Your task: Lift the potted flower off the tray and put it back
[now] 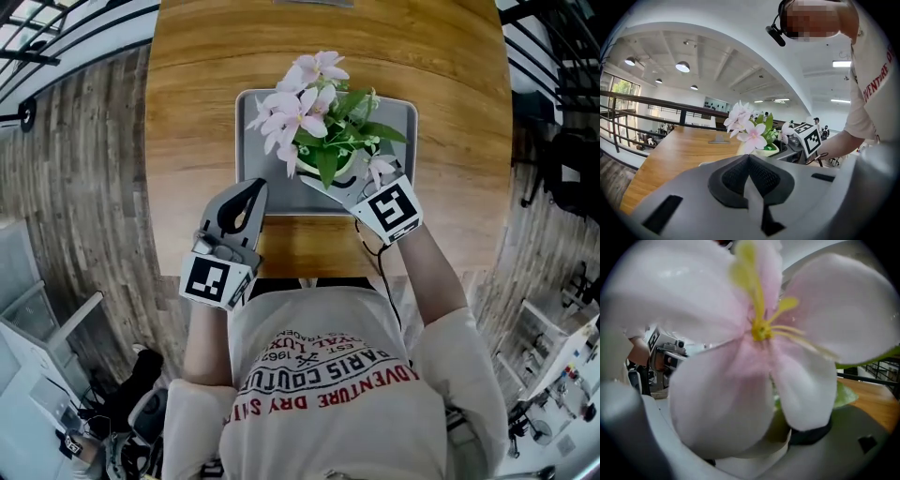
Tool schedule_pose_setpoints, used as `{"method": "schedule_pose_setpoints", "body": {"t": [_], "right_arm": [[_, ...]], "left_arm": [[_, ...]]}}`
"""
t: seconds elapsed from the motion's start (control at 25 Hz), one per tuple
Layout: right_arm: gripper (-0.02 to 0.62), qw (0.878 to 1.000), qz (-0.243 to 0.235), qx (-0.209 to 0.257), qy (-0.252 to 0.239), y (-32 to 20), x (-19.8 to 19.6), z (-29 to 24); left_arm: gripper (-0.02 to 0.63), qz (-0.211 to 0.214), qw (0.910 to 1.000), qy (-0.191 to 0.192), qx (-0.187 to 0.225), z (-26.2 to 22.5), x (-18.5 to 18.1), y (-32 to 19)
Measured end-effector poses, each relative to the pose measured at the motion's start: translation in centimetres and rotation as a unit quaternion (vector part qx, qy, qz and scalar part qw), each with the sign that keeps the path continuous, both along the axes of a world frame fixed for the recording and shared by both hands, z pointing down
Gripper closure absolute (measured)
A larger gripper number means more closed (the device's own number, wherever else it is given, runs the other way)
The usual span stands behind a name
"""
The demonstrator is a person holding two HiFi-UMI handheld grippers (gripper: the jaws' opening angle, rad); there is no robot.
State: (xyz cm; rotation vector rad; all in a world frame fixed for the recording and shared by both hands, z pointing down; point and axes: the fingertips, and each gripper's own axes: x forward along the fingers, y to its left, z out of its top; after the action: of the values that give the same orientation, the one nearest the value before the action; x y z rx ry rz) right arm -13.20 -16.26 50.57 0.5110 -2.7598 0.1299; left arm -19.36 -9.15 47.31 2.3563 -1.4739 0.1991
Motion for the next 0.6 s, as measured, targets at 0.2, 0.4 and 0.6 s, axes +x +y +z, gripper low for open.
{"method": "schedule_pose_setpoints", "body": {"t": [0.2,0.4,0.6], "right_arm": [[0.096,0.997,0.070,0.009,0.005,-0.4,2.1,-4.3],[0.095,0.990,0.135,0.034,-0.011,-1.3,5.8,-9.1],[0.095,0.981,0.180,0.070,-0.017,-1.3,9.1,-13.6]], "left_arm": [[0.594,0.016,0.9990,-0.013,0.040,-3.8,-0.8,-0.5],[0.594,0.035,0.9954,-0.028,0.085,-7.9,0.5,-2.0],[0.594,0.052,0.9897,-0.047,0.125,-11.6,2.1,-2.6]]}}
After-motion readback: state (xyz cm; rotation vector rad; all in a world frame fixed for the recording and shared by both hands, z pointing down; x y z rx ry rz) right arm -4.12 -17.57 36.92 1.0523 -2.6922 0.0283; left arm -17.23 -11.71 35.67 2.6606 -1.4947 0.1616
